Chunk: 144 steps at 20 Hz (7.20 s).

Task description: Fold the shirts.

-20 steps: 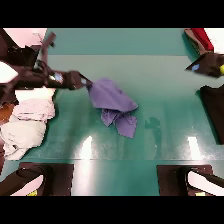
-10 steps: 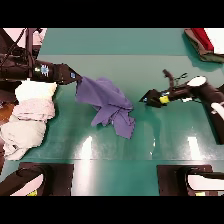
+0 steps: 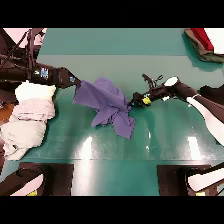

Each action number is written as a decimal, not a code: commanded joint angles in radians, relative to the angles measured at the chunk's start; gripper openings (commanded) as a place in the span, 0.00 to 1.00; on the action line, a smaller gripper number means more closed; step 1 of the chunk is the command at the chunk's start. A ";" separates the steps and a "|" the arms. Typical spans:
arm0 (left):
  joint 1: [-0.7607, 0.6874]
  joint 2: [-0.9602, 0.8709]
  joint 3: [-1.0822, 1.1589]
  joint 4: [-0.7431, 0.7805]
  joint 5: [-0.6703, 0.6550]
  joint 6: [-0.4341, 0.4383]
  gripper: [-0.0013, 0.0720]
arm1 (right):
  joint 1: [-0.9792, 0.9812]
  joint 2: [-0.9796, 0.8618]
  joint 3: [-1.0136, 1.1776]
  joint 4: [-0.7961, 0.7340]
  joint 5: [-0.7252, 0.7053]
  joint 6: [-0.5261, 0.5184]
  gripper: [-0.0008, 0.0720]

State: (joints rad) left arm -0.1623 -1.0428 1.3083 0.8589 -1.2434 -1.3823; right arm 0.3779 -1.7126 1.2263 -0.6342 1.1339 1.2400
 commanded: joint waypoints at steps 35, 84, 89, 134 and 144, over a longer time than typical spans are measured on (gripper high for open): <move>0.001 -0.016 0.019 0.274 0.115 -0.126 0.05 | -0.338 0.282 0.607 -0.329 0.267 0.243 0.03; 0.317 -0.064 -0.785 -0.076 0.266 0.186 0.69 | -0.391 0.578 -0.013 -0.325 0.167 0.088 0.62; 0.218 -0.097 -0.783 -0.082 0.309 0.151 0.65 | -0.395 0.579 -0.013 -0.328 0.209 0.092 0.63; 0.221 0.056 0.231 -0.111 0.098 0.149 0.05 | -0.643 0.959 0.023 -0.282 0.040 0.183 0.03; 0.221 0.138 0.880 -0.103 0.130 0.113 0.05 | -0.821 0.958 0.679 -0.284 -0.048 0.172 0.03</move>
State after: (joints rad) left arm 0.0582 -0.9463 2.1021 0.7502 -1.1339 -1.2499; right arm -0.4038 -0.7547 1.7569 -0.9146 1.0943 1.4132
